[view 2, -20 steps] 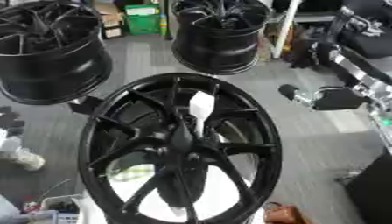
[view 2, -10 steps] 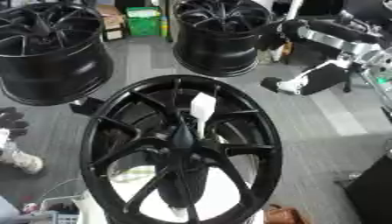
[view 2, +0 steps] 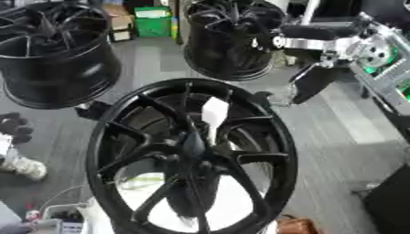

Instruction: Pull the pin out of the wheel hub.

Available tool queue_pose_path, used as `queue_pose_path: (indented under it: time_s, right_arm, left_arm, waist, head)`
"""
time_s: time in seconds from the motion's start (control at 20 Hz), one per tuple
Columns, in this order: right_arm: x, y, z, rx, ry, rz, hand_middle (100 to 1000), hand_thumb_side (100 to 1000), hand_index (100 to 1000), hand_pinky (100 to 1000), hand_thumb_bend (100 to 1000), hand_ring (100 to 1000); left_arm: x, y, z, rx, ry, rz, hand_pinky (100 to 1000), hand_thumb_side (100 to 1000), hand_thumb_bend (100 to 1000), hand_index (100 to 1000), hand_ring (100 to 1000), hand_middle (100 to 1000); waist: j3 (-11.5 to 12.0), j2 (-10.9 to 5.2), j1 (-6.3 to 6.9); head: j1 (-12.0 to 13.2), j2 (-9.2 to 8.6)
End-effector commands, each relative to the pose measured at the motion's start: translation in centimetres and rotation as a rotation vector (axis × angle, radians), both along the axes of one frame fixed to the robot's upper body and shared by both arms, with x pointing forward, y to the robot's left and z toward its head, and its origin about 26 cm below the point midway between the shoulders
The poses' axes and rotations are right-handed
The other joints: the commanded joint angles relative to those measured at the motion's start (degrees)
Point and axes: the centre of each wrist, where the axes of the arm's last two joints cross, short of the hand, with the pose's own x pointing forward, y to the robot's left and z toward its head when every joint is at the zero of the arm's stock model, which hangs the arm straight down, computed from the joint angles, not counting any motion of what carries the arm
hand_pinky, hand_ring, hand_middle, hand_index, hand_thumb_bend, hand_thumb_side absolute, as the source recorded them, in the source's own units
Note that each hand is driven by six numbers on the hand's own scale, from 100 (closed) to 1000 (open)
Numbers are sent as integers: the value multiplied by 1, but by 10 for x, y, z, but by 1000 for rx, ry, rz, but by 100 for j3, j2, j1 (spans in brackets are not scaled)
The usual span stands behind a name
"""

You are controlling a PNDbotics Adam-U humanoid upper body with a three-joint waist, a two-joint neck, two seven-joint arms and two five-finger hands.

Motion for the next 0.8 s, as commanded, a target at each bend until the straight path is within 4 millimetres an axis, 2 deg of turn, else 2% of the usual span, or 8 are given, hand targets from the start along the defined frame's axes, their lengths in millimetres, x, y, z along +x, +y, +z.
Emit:
queue_pose_path:
  time_s: [0.05,0.4,0.8]
  right_arm:
    - [4,6,9,-58,7,31,808,307,949,820,302,818]
    - [16,20,12,-144,63,81,813,317,948,820,293,818]
    - [26,34,2,-199,65,98,826,324,947,820,284,824]
  left_arm:
    - [1,2,7,26,-20,-11,742,581,270,781,698,675]
    - [0,1,6,25,-17,-16,740,583,265,780,695,671]
    - [0,-1,6,23,-15,-43,751,598,227,788,702,678]
  waist:
    - [5,-49,9]
    - [16,-53,8]
    - [48,-47,1]
  head:
    - [-10,28]
    - [-24,28]
    - [-32,28]
